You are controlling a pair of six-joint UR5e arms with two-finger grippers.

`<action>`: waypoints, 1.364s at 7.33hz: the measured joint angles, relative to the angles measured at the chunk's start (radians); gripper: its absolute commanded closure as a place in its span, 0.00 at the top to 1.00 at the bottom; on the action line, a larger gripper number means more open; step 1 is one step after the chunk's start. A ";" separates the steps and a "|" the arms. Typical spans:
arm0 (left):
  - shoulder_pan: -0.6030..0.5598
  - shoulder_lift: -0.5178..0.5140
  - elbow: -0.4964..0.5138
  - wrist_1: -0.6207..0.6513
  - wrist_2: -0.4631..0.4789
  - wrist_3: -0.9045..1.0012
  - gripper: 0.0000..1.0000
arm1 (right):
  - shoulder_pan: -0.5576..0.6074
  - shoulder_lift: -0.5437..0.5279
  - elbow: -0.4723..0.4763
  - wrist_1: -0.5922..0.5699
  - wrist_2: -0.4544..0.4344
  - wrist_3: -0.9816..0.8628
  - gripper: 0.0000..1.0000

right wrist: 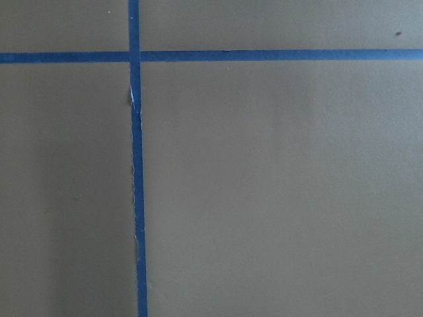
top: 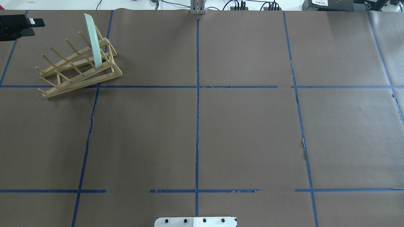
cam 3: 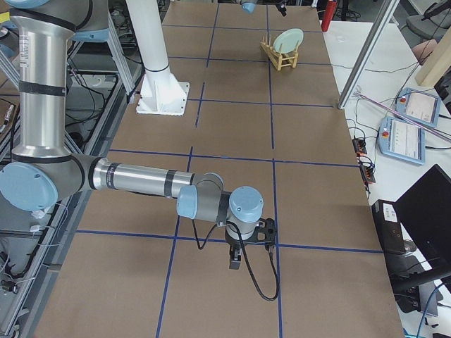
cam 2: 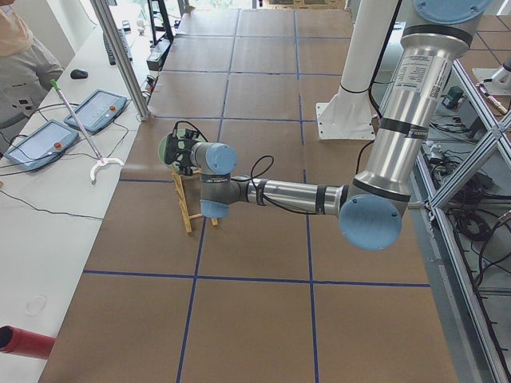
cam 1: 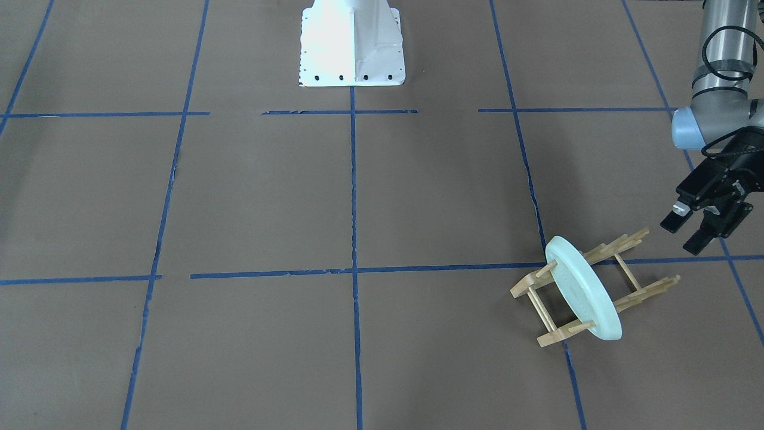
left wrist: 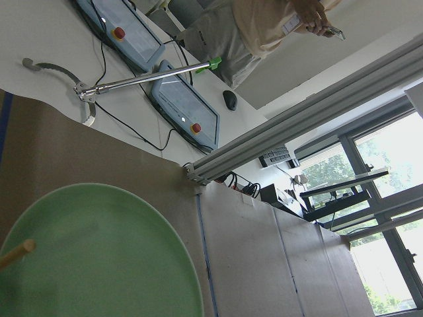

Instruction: Place plate on rack

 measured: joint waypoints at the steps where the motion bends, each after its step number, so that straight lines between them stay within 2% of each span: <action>1: -0.033 0.011 -0.027 0.173 0.003 0.173 1.00 | 0.000 0.000 0.000 0.000 0.000 0.000 1.00; 4: -0.169 0.015 -0.123 0.763 -0.032 0.780 1.00 | 0.000 0.000 0.000 0.001 0.000 0.000 1.00; 6: -0.346 0.017 -0.114 1.145 -0.183 1.174 1.00 | 0.000 0.000 0.000 0.001 0.000 0.000 1.00; 7: -0.402 0.031 -0.097 1.279 -0.253 1.322 1.00 | 0.000 0.000 0.000 0.000 0.000 0.000 1.00; 8: -0.430 0.053 -0.090 1.353 -0.289 1.404 1.00 | 0.000 0.000 0.000 0.000 0.000 0.001 1.00; 10: -0.448 0.102 -0.099 1.372 -0.310 1.453 1.00 | 0.000 0.000 0.000 0.001 0.000 0.000 1.00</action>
